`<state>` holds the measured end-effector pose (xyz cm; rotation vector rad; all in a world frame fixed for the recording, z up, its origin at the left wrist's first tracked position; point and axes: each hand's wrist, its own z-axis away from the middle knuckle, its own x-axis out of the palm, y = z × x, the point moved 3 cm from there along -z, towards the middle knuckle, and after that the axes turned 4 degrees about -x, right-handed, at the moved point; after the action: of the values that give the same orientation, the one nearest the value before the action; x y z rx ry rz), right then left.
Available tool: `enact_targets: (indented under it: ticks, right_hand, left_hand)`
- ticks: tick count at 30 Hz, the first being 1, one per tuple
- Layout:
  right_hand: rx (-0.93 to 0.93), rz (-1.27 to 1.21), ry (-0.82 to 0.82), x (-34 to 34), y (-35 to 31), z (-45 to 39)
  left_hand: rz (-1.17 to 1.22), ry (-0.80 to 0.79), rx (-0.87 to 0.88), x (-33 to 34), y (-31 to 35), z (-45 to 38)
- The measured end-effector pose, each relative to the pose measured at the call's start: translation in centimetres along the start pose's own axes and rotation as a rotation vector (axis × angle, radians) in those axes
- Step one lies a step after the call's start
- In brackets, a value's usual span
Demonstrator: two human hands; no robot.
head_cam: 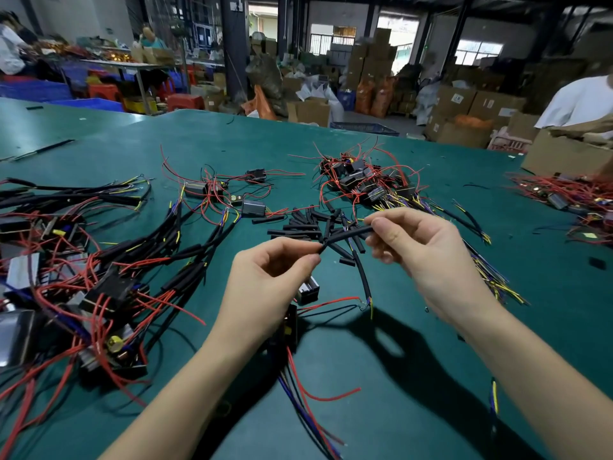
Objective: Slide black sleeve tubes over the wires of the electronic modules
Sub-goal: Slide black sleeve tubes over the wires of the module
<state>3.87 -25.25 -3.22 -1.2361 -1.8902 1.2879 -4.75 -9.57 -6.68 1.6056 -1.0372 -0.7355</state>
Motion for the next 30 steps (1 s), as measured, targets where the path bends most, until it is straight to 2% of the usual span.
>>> enact_targets:
  ticks: [3, 7, 11, 18, 20, 24, 30]
  right_hand:
    - [-0.059, 0.176, -0.085, -0.3, -1.1, -1.0]
    - [-0.035, 0.312, -0.233, -0.4, -2.3, -2.6]
    - [-0.015, 0.356, -0.261, -0.7, -2.6, -3.4]
    - [-0.026, 0.157, 0.034, -0.6, -0.9, -1.6]
    - [0.025, 0.045, 0.107, -0.3, -0.2, -0.7]
    - [0.191, -0.300, 0.063, 1.0, 1.2, 0.4]
    - [0.240, -0.249, -0.023, 1.7, 1.5, 0.9]
  left_hand:
    - [0.005, -0.007, -0.011, -0.1, 0.0, 0.0]
    - [0.019, -0.043, -0.005, 0.0, -0.1, 0.1]
    - [0.060, -0.065, 0.022, 0.2, 0.1, 0.0]
    - [0.136, -0.039, 0.042, 0.4, 0.1, 0.0]
    - [0.123, -0.037, 0.054, 0.4, 0.0, 0.0]
    - [0.089, -0.066, 0.068, 0.7, -0.1, 0.3]
    - [0.071, -0.078, 0.077, 0.8, -0.2, 0.2]
